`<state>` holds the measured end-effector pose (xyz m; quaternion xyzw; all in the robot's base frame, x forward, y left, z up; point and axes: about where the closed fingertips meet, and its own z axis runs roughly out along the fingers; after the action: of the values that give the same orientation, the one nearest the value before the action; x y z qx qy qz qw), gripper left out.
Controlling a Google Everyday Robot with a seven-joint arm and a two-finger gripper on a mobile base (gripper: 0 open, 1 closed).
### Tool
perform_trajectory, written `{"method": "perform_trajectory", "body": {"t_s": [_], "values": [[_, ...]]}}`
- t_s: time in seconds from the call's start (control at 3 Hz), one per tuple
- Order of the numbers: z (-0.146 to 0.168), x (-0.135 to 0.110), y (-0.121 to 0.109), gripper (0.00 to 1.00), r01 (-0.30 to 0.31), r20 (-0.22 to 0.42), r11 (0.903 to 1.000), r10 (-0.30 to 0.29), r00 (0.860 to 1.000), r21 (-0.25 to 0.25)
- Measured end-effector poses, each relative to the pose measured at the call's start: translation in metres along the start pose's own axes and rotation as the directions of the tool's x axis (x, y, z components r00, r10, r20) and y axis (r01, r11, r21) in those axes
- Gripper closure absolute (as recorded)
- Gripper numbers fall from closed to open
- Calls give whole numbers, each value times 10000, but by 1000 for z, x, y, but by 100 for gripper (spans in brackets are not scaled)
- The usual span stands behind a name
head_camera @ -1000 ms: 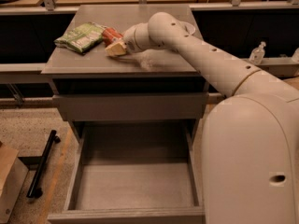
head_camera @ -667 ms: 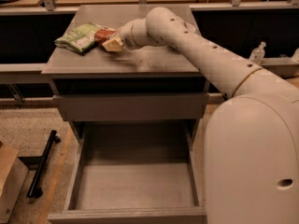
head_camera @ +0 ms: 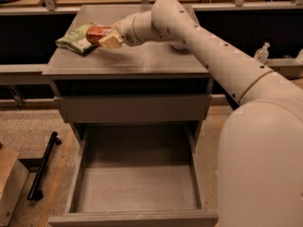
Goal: Place coke can into middle drawer
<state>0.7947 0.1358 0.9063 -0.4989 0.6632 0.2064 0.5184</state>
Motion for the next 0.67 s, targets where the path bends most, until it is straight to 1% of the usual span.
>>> {"method": "perform_trajectory", "body": {"t_s": [0.33, 0.67], "values": [[-25, 1, 28, 100, -49, -83, 9946, 41, 10000, -1040], [-64, 8, 57, 100, -322, -393, 9830, 255, 9989, -1807]]}}
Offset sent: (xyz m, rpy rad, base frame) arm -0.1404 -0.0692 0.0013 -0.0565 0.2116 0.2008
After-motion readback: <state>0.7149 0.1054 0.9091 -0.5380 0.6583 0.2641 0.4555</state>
